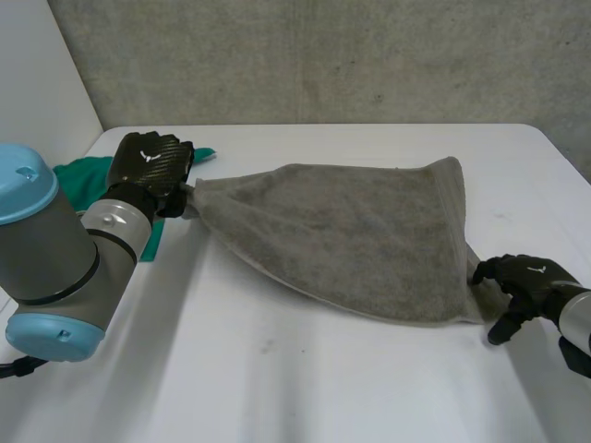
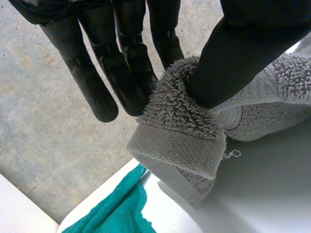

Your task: Fold the laundry.

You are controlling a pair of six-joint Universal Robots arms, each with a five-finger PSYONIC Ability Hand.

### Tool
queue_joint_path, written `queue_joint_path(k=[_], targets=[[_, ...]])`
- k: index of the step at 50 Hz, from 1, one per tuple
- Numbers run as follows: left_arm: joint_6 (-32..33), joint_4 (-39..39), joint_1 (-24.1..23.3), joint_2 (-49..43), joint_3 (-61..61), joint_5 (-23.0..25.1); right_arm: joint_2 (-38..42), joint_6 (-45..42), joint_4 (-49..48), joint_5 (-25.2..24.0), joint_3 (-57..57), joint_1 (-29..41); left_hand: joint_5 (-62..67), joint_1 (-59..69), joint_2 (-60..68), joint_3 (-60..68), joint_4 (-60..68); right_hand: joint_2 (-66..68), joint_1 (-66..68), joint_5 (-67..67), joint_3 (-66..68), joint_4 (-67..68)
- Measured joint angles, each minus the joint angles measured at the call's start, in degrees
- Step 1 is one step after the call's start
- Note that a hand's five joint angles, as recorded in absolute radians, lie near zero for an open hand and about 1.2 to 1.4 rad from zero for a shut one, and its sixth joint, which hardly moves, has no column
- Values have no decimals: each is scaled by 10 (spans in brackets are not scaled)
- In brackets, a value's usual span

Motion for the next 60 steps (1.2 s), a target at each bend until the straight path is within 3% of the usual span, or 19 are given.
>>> queue_joint_path(k=[20, 41, 44, 45, 49, 53, 60], targets=[[0, 0, 2, -1, 0, 2, 82, 43, -28, 21, -62, 80, 0, 0, 0, 0, 0, 3, 0, 4, 1, 4], [0, 1, 2, -2, 0, 7, 116, 68, -37, 56, -133, 121, 0, 0, 0, 0, 0, 130, 105, 119, 129, 126], [0, 0, 2, -2, 0, 6, 123, 74, -37, 62, -144, 126, 0, 0, 0, 0, 0, 224, 187, 204, 216, 213], [0, 0, 2, -2, 0, 6, 129, 78, -36, 66, -151, 128, 0, 0, 0, 0, 0, 348, 299, 334, 344, 342], [0, 0, 2, -2, 0, 6, 136, 83, -33, 73, -164, 129, 0, 0, 0, 0, 0, 420, 351, 410, 417, 416], [2, -4, 2, 2, 0, 5, 130, 85, -19, 78, -180, 127, 0, 0, 0, 0, 0, 420, 351, 412, 419, 419], [19, -69, 8, 50, -6, 6, 25, 14, 90, 74, -218, 113, 0, 0, 0, 0, 0, 420, 351, 413, 419, 419]])
